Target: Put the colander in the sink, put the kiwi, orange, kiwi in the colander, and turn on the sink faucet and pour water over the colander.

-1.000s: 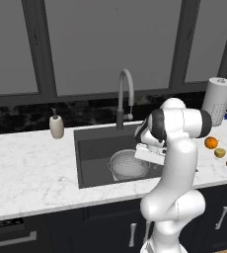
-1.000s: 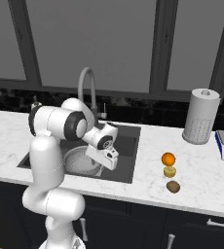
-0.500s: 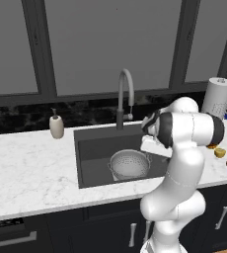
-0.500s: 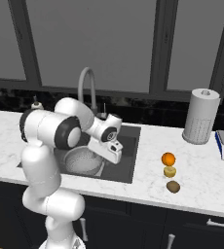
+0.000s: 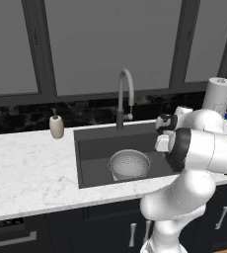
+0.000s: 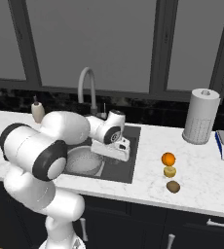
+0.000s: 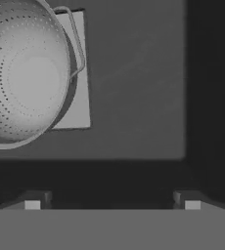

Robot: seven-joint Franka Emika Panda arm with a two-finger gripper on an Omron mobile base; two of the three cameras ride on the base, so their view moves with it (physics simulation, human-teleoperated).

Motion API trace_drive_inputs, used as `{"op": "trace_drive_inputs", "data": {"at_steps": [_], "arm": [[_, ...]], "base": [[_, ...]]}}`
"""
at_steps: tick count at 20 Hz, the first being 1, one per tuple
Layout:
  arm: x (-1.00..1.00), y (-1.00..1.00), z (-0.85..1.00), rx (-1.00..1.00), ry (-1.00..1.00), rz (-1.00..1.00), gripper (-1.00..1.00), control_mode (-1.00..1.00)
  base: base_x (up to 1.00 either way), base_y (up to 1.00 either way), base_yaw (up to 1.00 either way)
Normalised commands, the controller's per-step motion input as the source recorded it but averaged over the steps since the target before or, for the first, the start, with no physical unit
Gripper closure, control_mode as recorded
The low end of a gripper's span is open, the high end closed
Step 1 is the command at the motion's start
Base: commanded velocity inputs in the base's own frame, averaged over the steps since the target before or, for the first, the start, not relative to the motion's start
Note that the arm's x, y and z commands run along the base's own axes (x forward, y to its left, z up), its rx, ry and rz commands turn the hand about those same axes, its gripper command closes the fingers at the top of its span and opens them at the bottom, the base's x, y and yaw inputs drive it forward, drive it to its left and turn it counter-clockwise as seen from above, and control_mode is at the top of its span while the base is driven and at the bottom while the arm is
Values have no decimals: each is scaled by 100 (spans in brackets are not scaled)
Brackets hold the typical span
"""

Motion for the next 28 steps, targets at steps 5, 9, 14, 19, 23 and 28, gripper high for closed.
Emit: {"op": "trace_drive_inputs", "data": {"at_steps": [5, 9, 14, 19, 23, 28], "arm": [[-48, -40, 43, -23, -28, 28, -100, -100], [-29, -53, 34, -25, -31, 17, -100, -100], [-2, -60, 32, -12, -15, 7, -100, -100], [17, -63, 36, -1, 3, 0, -100, -100], [32, -60, 27, 0, 3, 0, -100, -100], [30, -65, 25, 1, 0, 0, -100, -100]], "base": [[0, 0, 0], [0, 0, 0], [0, 0, 0], [0, 0, 0], [0, 0, 0], [0, 0, 0]]}}
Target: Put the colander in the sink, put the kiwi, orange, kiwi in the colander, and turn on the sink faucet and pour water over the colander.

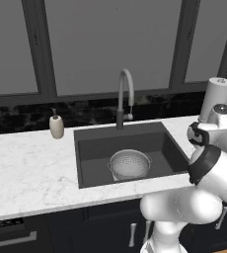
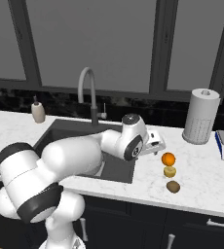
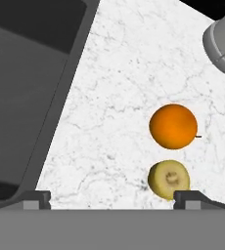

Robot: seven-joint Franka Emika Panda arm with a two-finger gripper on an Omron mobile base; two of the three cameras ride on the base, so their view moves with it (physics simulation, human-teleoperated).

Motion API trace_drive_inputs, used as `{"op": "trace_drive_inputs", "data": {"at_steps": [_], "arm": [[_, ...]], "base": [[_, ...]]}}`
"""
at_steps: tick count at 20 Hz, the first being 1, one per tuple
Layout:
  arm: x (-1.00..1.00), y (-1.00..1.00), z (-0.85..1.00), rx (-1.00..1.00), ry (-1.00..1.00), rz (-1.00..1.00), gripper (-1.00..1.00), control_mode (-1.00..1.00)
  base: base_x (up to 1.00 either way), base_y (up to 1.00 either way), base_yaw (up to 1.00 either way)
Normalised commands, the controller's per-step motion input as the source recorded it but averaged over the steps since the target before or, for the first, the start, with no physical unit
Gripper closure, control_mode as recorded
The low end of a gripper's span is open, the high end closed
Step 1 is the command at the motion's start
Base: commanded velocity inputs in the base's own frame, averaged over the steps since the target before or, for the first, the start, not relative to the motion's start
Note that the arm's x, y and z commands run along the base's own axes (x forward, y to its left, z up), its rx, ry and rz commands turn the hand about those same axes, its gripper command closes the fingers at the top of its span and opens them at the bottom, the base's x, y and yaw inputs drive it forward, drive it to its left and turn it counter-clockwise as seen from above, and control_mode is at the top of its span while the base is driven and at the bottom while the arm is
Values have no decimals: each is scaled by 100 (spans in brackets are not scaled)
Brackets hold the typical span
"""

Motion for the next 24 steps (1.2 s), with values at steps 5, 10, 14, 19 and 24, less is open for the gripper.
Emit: {"op": "trace_drive_inputs", "data": {"at_steps": [5, 10, 14, 19, 24], "arm": [[23, -60, 13, 6, 0, 0, -100, -100], [15, -31, 0, 15, 0, 0, -100, -100], [30, -27, 0, 12, 0, 0, -100, -100], [22, -12, -2, 6, 3, 0, -100, -100], [4, -8, -12, 3, 12, 0, -100, -100]], "base": [[0, 0, 0], [0, 0, 0], [0, 0, 0], [0, 0, 0], [0, 0, 0]]}}
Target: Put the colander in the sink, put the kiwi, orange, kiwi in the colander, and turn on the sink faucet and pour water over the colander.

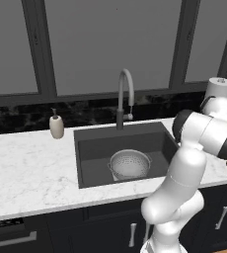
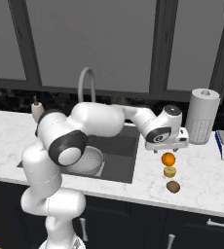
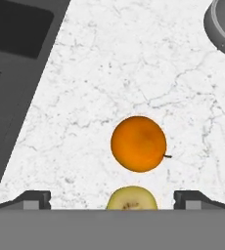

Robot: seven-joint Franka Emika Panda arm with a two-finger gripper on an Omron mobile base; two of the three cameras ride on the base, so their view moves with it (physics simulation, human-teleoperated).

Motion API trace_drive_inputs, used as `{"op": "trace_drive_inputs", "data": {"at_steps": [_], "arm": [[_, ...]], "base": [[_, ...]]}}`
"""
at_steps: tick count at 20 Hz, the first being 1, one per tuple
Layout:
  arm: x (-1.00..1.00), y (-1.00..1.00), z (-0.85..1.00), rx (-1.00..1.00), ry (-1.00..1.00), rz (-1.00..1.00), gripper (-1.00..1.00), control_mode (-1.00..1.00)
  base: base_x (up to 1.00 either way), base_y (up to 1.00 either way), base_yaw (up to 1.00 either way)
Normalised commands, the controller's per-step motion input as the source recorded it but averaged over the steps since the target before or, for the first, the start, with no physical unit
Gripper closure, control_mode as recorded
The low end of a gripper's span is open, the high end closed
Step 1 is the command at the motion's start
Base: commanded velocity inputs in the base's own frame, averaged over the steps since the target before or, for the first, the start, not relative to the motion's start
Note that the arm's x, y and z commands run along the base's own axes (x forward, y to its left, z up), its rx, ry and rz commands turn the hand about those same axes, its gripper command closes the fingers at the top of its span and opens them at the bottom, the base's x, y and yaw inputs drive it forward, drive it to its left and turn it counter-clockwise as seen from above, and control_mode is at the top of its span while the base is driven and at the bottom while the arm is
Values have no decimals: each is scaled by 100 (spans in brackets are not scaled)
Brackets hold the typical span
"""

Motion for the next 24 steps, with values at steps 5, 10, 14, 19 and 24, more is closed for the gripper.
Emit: {"op": "trace_drive_inputs", "data": {"at_steps": [5, 10, 14, 19, 24], "arm": [[3, 0, -22, 0, 11, 0, -100, -100], [11, 0, -16, 0, 0, 0, -100, -100], [7, -1, -16, 0, 0, 0, -100, -100], [7, 0, -18, 0, 0, 0, -100, -100], [12, 0, -15, 0, 0, 0, -100, -100]], "base": [[0, 0, 0], [0, 0, 0], [0, 0, 0], [0, 0, 0], [0, 0, 0]]}}
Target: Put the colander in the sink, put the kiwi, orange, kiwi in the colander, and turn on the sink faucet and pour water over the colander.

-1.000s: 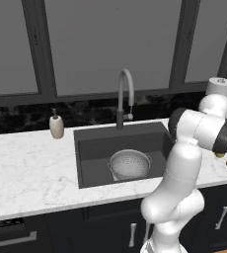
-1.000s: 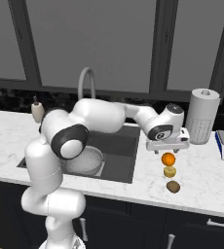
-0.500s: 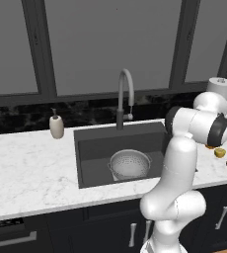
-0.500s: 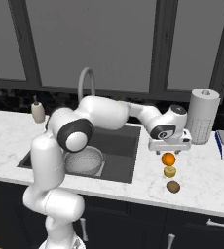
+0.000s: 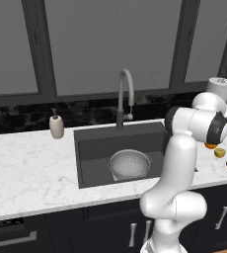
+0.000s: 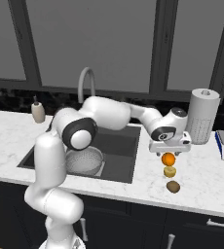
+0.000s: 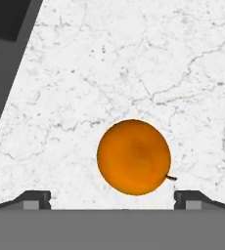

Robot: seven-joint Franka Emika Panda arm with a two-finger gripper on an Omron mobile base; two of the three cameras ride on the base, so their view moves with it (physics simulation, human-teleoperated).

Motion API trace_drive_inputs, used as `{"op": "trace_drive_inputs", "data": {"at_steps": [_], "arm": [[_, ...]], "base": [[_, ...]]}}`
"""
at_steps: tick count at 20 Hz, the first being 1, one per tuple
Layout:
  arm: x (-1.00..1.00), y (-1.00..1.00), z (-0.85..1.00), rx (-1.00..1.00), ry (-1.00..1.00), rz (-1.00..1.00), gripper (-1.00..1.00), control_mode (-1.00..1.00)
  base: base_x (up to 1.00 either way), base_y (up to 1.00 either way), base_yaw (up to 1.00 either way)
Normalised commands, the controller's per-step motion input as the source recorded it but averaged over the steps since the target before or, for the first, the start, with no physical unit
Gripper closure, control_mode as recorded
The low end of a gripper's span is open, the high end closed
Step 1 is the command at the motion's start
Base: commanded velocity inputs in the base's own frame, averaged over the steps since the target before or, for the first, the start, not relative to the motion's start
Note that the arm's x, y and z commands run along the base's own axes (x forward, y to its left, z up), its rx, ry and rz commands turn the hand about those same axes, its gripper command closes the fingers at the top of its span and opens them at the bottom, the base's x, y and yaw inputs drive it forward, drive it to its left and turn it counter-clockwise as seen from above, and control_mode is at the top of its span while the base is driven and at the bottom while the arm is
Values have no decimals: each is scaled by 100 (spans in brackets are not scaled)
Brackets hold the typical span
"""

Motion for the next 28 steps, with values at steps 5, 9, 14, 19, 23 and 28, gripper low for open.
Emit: {"op": "trace_drive_inputs", "data": {"at_steps": [5, 9, 14, 19, 23, 28], "arm": [[23, -3, -15, 0, 4, 0, -100, -100], [21, -9, -11, 0, 4, 0, -100, -100], [2, 0, -17, 0, 6, 0, -100, -100], [0, 0, -22, 0, 1, 0, -100, -100], [0, 0, -21, 0, 0, 0, -100, -100], [0, 3, -29, -1, 0, 0, -100, -100]], "base": [[0, 0, 0], [0, 0, 0], [0, 0, 0], [0, 0, 0], [0, 0, 0], [0, 0, 0]]}}
